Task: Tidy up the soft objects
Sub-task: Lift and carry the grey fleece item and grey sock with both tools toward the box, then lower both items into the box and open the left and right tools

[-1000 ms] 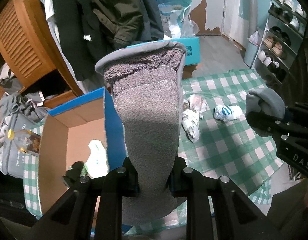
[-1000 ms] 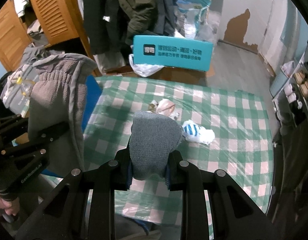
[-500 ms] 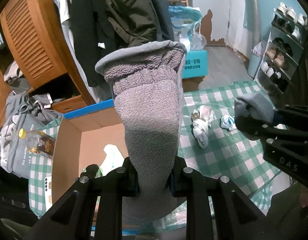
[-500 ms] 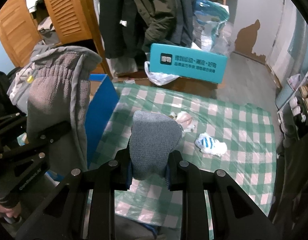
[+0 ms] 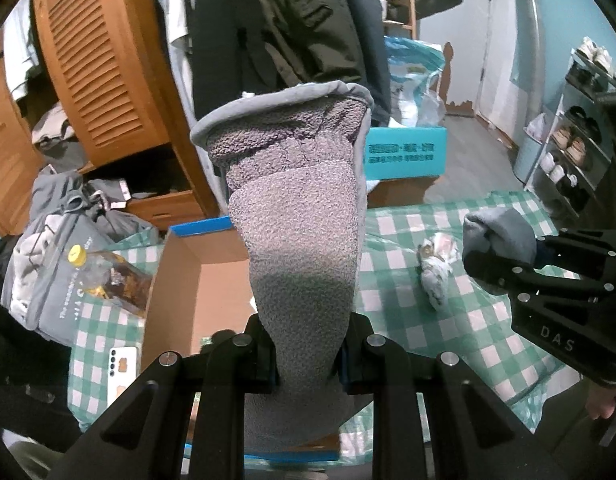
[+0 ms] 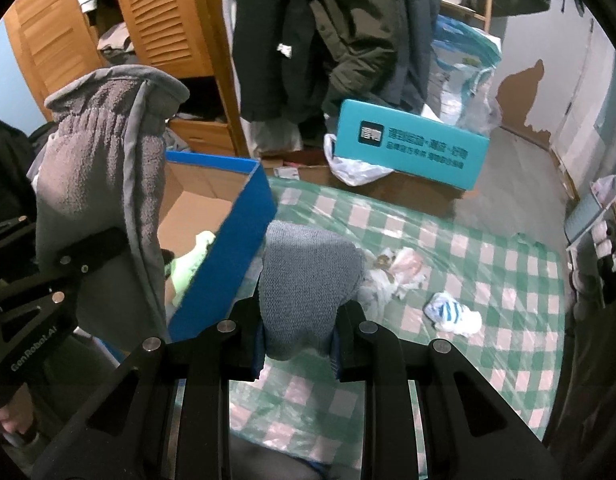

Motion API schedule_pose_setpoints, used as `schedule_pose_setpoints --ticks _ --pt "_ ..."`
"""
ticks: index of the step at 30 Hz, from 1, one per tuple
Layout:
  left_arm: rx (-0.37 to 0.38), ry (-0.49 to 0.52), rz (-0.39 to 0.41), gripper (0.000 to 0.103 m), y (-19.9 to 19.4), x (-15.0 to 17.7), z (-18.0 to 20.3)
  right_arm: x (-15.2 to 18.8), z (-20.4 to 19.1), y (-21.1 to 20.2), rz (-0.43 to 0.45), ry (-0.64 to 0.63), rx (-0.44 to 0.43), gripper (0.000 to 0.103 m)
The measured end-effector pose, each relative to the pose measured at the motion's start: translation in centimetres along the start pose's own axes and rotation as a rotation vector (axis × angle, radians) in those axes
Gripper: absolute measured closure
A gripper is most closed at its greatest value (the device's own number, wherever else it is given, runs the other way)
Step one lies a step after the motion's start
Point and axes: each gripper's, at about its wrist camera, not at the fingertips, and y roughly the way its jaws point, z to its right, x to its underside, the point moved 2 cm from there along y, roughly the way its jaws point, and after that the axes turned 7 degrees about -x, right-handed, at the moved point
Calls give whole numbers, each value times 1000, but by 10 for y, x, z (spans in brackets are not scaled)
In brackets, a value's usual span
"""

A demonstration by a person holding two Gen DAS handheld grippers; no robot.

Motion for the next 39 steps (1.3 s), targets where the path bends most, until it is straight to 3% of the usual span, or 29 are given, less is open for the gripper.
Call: schedule_pose_setpoints --ticks 20,39 --pt "-123 -81 -41 82 26 17 -68 -29 -72 36 -31 -88 -76 81" --pt "-143 -144 -117 81 61 37 -109 -43 -118 87 -107 -125 -141 81"
